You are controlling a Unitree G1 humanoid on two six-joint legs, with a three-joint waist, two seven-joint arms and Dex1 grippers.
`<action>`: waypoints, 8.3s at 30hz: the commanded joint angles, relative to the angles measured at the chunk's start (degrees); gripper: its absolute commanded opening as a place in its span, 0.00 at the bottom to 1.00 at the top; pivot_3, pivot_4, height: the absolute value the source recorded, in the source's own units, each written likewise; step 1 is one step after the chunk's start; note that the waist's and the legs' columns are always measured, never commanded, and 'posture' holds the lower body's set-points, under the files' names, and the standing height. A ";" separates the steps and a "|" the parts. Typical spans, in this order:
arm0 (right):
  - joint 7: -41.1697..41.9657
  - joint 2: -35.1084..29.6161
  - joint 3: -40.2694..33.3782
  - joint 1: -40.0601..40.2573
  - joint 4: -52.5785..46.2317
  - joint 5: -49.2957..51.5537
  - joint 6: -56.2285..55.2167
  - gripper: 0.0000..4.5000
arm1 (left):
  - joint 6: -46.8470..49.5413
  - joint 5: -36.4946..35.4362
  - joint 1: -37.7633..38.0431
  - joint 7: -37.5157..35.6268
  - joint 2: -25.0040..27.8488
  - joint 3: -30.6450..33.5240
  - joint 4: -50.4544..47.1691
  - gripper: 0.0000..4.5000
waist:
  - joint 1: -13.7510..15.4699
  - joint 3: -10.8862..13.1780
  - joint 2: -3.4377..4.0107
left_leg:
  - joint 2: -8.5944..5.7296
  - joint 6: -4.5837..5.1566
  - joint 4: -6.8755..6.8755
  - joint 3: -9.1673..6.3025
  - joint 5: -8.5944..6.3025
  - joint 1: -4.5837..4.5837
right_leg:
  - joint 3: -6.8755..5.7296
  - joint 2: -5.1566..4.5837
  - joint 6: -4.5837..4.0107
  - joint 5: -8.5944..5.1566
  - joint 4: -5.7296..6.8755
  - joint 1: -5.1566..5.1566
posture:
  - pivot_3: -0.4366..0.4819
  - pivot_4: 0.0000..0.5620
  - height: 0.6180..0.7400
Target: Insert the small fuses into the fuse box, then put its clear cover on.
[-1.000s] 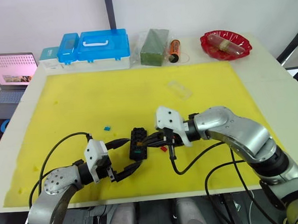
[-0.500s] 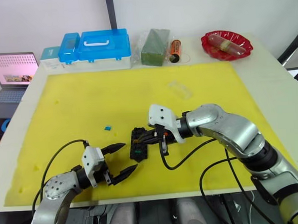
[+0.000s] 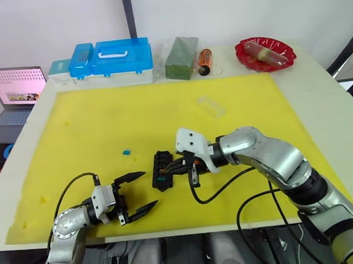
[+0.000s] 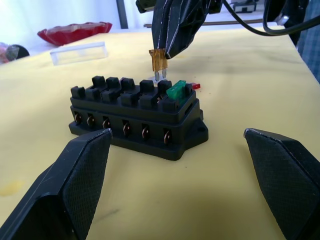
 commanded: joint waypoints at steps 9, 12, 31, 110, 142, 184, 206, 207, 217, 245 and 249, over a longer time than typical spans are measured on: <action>0.26 0.76 -0.34 -0.05 -0.88 -0.68 -1.41 0.00 | 0.62 -0.60 1.39 0.42 1.18 0.96 3.08 0.99 | -0.20 -0.10 0.17 | 0.08 0.01 -0.03 -0.10 0.00 0.24 | -0.14 0.09 -0.09 -0.07 0.00 0.30 | 0.48 0.27 1.00; 0.42 0.81 -0.33 0.02 -0.86 -0.86 -1.62 0.00 | 2.80 -0.85 2.34 1.69 1.62 0.94 -0.35 0.99 | -0.31 -0.10 0.17 | 0.09 0.01 -0.03 -0.13 -0.01 0.23 | -0.13 0.09 -0.08 -0.07 -0.02 0.29 | 0.48 0.27 1.00; 1.37 2.20 0.61 -0.14 1.15 -2.39 -2.96 0.00 | 32.87 -3.92 -0.83 17.72 7.01 0.29 -32.53 0.99 | -0.07 0.10 -0.18 | 0.06 0.01 -0.02 -0.11 -0.01 0.07 | -0.12 0.01 -0.07 -0.08 -0.25 0.25 | 0.48 0.27 1.00; 1.37 2.81 1.32 0.19 2.04 -4.54 0.32 0.00 | 23.50 -4.18 -6.51 -5.69 14.76 3.71 -18.07 0.99 | -0.14 0.35 -0.51 | 0.09 0.00 -0.11 -0.08 -0.01 -0.01 | -0.10 -0.03 -0.10 -0.10 -0.36 0.17 | 0.48 0.27 1.00; 2.06 6.12 -1.26 0.93 5.32 -3.11 -5.35 0.01 | 24.90 -4.56 -8.43 -4.78 14.74 2.65 -18.66 1.00 | -0.16 0.37 -0.52 | 0.08 0.00 -0.11 -0.07 -0.01 -0.03 | -0.10 -0.02 -0.09 -0.09 -0.36 0.15 | 0.48 0.27 1.00; 5.89 2.30 6.36 4.32 9.53 -12.62 -15.01 0.01 | 25.20 -3.98 -6.70 -3.70 14.83 2.61 -19.89 1.00 | -0.15 0.36 -0.52 | 0.09 0.00 -0.11 -0.09 -0.01 0.06 | -0.10 -0.03 -0.09 -0.10 -0.37 0.24 | 0.48 0.27 1.00; 2.03 -7.51 -22.97 15.80 6.01 -7.65 -25.77 0.62 | 47.61 -11.03 -2.82 16.33 18.29 18.23 -27.68 1.00 | 0.01 0.58 -0.73 | 0.08 0.00 -0.11 -0.05 -0.02 -0.01 | -0.09 -0.07 -0.05 -0.12 -0.41 0.21 | 0.48 0.27 1.00; 2.10 -9.14 -25.36 18.24 7.38 -8.16 -27.73 0.69 | 47.22 -9.99 -2.27 17.66 18.23 19.82 -26.43 1.00 | 0.02 0.59 -0.73 | 0.08 0.00 -0.12 -0.05 -0.02 -0.01 | -0.10 -0.06 -0.03 -0.12 -0.41 0.21 | 0.48 0.27 1.00; -2.03 -11.68 -31.82 23.46 18.50 -12.44 -37.80 1.00 | 42.28 -3.16 -7.76 23.12 18.01 23.34 -11.59 1.00 | -0.01 0.63 -0.75 | 0.07 0.01 -0.10 0.03 -0.03 0.04 | -0.09 0.00 -0.08 -0.12 -0.40 0.26 | 0.48 0.27 1.00; 8.04 -0.44 -16.42 6.22 10.34 -5.00 -30.20 1.00 | 109.60 -54.76 -21.91 39.49 16.89 39.19 -5.83 1.00 | -0.57 0.74 -0.93 | 0.07 0.01 -0.10 -0.15 -0.03 0.09 | -0.12 -0.02 0.25 0.01 -0.24 0.26 | 0.48 0.27 1.00; 10.06 0.59 -13.98 5.47 10.49 -5.40 -31.38 1.00 | 107.18 -84.72 -15.44 54.12 21.49 32.65 2.28 1.00 | -0.32 0.78 -1.07 | 0.20 0.01 -0.09 -0.25 -0.03 0.08 | -0.11 -0.11 0.25 0.01 -0.10 0.21 | 0.48 0.27 1.00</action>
